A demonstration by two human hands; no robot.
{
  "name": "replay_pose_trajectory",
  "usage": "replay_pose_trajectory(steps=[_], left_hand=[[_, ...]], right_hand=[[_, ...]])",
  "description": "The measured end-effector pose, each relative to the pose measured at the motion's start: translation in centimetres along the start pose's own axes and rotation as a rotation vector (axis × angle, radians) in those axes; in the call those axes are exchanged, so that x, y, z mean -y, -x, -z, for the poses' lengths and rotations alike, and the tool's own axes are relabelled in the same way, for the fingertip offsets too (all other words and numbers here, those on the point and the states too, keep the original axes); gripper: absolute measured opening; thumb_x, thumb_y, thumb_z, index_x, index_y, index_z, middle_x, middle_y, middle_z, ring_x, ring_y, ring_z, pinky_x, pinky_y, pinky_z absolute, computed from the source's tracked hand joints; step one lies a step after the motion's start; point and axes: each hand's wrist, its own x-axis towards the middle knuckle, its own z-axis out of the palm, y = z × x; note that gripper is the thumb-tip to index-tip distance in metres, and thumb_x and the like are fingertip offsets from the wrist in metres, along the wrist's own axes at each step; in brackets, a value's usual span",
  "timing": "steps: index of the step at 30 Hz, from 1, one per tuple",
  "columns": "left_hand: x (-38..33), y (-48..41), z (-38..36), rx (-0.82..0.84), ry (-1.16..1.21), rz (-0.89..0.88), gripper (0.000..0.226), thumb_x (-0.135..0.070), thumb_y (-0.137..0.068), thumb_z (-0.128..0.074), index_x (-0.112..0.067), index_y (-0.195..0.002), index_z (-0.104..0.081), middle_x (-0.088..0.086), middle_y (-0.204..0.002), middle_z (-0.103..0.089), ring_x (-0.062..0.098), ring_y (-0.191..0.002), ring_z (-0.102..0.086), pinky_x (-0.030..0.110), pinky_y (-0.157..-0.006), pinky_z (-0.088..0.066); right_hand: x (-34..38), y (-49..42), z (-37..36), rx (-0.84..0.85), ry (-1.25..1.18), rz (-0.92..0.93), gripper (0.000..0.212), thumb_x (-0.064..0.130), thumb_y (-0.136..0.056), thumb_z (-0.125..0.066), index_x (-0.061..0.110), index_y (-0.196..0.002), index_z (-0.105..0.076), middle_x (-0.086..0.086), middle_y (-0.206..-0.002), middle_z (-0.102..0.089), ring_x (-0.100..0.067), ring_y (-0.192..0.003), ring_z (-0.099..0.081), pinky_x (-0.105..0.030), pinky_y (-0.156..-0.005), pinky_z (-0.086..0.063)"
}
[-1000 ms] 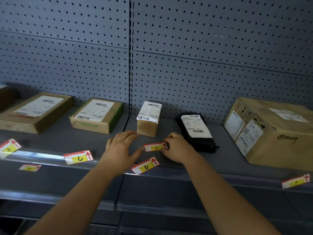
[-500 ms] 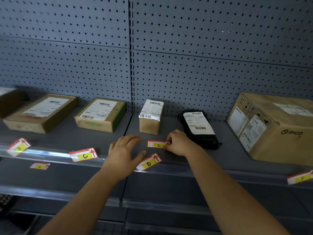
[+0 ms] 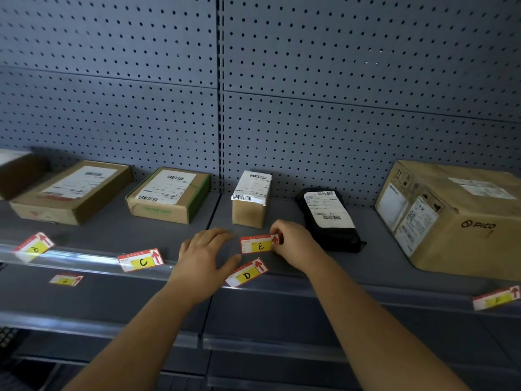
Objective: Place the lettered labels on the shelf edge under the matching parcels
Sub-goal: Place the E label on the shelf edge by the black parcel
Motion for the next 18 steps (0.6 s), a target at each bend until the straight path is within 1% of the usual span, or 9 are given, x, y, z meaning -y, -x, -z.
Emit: replay_pose_trajectory(steps=[3, 5, 8, 13, 15, 18], left_hand=[[-0.5, 0.2, 0.4, -0.016, -0.004, 0.004, 0.063, -0.068, -0.077, -0.031, -0.033, -0.127, -0.048, -0.012, -0.134, -0.046, 0.011, -0.125, -0.036, 0.038, -0.102, -0.024], [-0.8, 0.5, 0.7, -0.021, -0.015, 0.002, 0.062, -0.068, -0.078, -0.032, -0.034, -0.127, -0.048, -0.012, -0.134, -0.046, 0.011, -0.126, -0.036, 0.038, -0.102, -0.025], [-1.3, 1.0, 1.0, -0.019, -0.029, 0.001, 0.059, -0.067, -0.08, -0.034, -0.035, -0.128, -0.046, -0.012, -0.135, -0.045, 0.01, -0.127, -0.035, 0.038, -0.103, -0.025], [-3.0, 2.2, 1.7, -0.029, -0.04, 0.002, 0.067, -0.07, -0.077, -0.028, -0.032, -0.129, -0.046, -0.01, -0.136, -0.044, 0.012, -0.127, -0.035, 0.04, -0.104, -0.025], [-3.6, 2.7, 1.7, -0.031, -0.044, -0.005, 0.066, -0.07, -0.078, -0.03, -0.032, -0.129, -0.046, -0.009, -0.137, -0.044, 0.013, -0.127, -0.035, 0.039, -0.103, -0.025], [-4.9, 3.7, 1.6, -0.027, -0.037, -0.028, 0.063, -0.067, -0.079, -0.032, -0.031, -0.129, -0.047, -0.01, -0.136, -0.045, 0.013, -0.126, -0.036, 0.039, -0.102, -0.027]], right_hand=[[0.0, 0.6, -0.1, -0.043, -0.05, 0.013, 0.015, 0.018, -0.088, -0.063, 0.022, -0.102, -0.06, 0.006, -0.101, -0.06, -0.01, -0.091, -0.056, -0.032, -0.083, -0.05], [-0.1, 1.0, -0.1, -0.071, -0.096, 0.017, 0.013, 0.014, -0.09, -0.061, 0.021, -0.101, -0.061, 0.006, -0.1, -0.06, -0.008, -0.089, -0.056, -0.026, -0.078, -0.05], [-0.2, 1.8, 0.0, -0.103, -0.186, 0.008, 0.011, 0.012, -0.091, -0.06, 0.02, -0.098, -0.063, 0.006, -0.098, -0.06, -0.004, -0.086, -0.056, -0.016, -0.071, -0.045], [-1.0, 3.4, 0.8, -0.167, -0.304, -0.03, 0.011, 0.011, -0.091, -0.06, 0.02, -0.097, -0.064, 0.009, -0.095, -0.06, -0.002, -0.086, -0.056, -0.015, -0.073, -0.045], [-1.4, 4.3, 1.2, -0.189, -0.336, -0.039, 0.012, 0.01, -0.091, -0.06, 0.02, -0.098, -0.064, 0.012, -0.093, -0.059, 0.0, -0.086, -0.057, -0.013, -0.072, -0.045], [-1.9, 5.7, 1.9, -0.238, -0.351, -0.048, 0.013, 0.009, -0.091, -0.061, 0.021, -0.097, -0.064, 0.008, -0.097, -0.062, -0.002, -0.089, -0.058, -0.015, -0.075, -0.047]])
